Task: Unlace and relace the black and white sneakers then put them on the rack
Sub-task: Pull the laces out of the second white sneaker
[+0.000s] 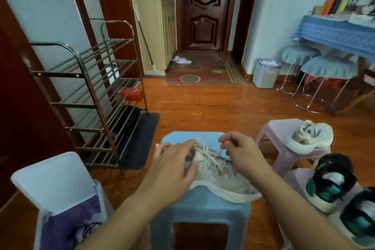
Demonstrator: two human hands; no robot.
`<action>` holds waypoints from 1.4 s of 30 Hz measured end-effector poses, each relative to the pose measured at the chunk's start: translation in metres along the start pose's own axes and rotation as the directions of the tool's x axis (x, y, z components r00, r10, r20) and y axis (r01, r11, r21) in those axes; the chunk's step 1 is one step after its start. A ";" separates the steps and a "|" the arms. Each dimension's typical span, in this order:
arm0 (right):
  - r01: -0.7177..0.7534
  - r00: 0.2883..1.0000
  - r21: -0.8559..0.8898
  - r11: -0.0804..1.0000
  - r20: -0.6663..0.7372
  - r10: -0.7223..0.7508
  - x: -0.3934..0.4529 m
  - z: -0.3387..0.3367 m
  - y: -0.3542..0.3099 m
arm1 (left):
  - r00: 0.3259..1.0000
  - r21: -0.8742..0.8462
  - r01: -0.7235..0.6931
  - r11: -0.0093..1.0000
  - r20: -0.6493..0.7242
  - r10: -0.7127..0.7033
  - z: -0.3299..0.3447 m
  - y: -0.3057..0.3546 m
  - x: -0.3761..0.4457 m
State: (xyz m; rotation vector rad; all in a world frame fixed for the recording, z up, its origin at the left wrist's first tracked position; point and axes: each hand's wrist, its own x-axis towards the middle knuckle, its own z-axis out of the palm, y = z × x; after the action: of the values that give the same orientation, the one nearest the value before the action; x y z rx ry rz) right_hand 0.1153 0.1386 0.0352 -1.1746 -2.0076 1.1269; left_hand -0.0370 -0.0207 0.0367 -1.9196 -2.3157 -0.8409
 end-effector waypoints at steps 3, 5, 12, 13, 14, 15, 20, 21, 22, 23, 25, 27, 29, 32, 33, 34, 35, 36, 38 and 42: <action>0.047 0.996 -0.072 0.996 0.085 -0.041 0.002 0.005 0.000 | 0.998 -0.020 0.068 0.998 0.002 -0.068 0.002 0.003 0.007; 0.070 0.986 -0.121 0.990 0.162 -0.050 0.006 0.006 0.001 | 0.995 -0.062 0.099 0.993 -0.005 -0.100 0.002 0.007 0.013; 0.002 0.982 -0.034 0.999 0.191 0.004 0.018 -0.001 0.007 | 0.978 0.131 0.206 0.970 -0.045 -0.202 0.018 0.004 0.040; -0.002 0.983 -0.019 1.000 0.184 0.005 0.020 0.000 0.008 | 0.976 0.159 0.219 0.963 -0.036 -0.216 0.020 0.002 0.042; 0.004 0.985 0.000 1.000 0.172 -0.004 0.022 0.000 0.009 | 0.974 0.178 0.225 0.958 -0.030 -0.224 0.021 0.002 0.043; 0.024 0.987 0.019 1.000 0.156 -0.027 0.023 0.000 0.009 | 0.973 0.191 0.230 0.954 -0.022 -0.230 0.022 0.002 0.044; 0.186 0.960 -0.081 0.979 0.227 -0.164 0.021 0.010 0.003 | 0.970 0.220 0.237 0.946 0.005 -0.244 0.023 0.001 0.045; 0.183 0.962 -0.102 0.978 0.223 -0.157 0.020 0.013 0.001 | 0.971 0.217 0.232 0.948 0.010 -0.240 0.023 0.001 0.045; 0.178 0.967 -0.111 0.978 0.203 -0.153 0.020 0.014 0.000 | 0.973 0.209 0.224 0.952 0.017 -0.232 0.023 0.000 0.045; 0.181 0.971 -0.110 0.977 0.177 -0.160 0.020 0.013 -0.002 | 0.975 0.198 0.211 0.957 0.025 -0.221 0.022 0.000 0.044; 0.188 0.970 -0.083 0.979 0.169 -0.173 0.019 0.010 -0.004 | 0.979 0.182 0.184 0.966 0.050 -0.196 0.021 -0.002 0.043; 0.171 0.964 -0.053 0.984 0.213 -0.156 0.017 0.006 -0.006 | 0.980 0.170 0.169 0.971 0.077 -0.184 0.019 -0.004 0.043; 0.118 0.963 -0.006 0.993 0.244 -0.113 0.014 0.004 -0.007 | 0.978 0.169 0.171 0.971 0.092 -0.188 0.019 -0.005 0.043; 0.088 0.969 0.059 0.994 0.225 -0.099 0.013 -0.001 -0.010 | 0.976 0.145 0.185 0.972 0.090 -0.199 0.020 -0.006 0.042; 0.115 0.967 0.043 0.992 0.222 -0.122 0.012 -0.002 -0.011 | 0.976 0.138 0.187 0.973 0.085 -0.200 0.020 -0.006 0.042; 0.164 0.960 -0.005 0.987 0.232 -0.158 0.011 -0.002 -0.011 | 0.977 0.133 0.188 0.973 0.077 -0.199 0.020 -0.006 0.042; 0.209 0.950 -0.055 0.976 0.246 -0.190 0.009 0.000 -0.011 | 0.978 0.131 0.186 0.974 0.068 -0.196 0.021 -0.006 0.041; 0.242 0.943 -0.088 0.966 0.256 -0.213 0.007 0.002 -0.010 | 0.980 0.129 0.184 0.975 0.059 -0.192 0.021 -0.006 0.041; 0.270 0.933 -0.078 0.960 0.265 -0.241 0.003 0.003 -0.011 | 0.982 0.124 0.176 0.977 0.051 -0.183 0.023 -0.006 0.040; 0.342 0.901 0.001 0.940 0.282 -0.328 -0.002 0.003 -0.013 | 0.988 0.060 0.154 0.986 0.023 -0.155 0.024 -0.006 0.039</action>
State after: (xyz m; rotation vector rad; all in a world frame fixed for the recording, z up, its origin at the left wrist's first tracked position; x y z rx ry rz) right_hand 0.1089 0.1320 0.0446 -0.6766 -2.3501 1.1169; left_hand -0.0447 0.0244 0.0271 -1.7587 -2.5019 -0.7530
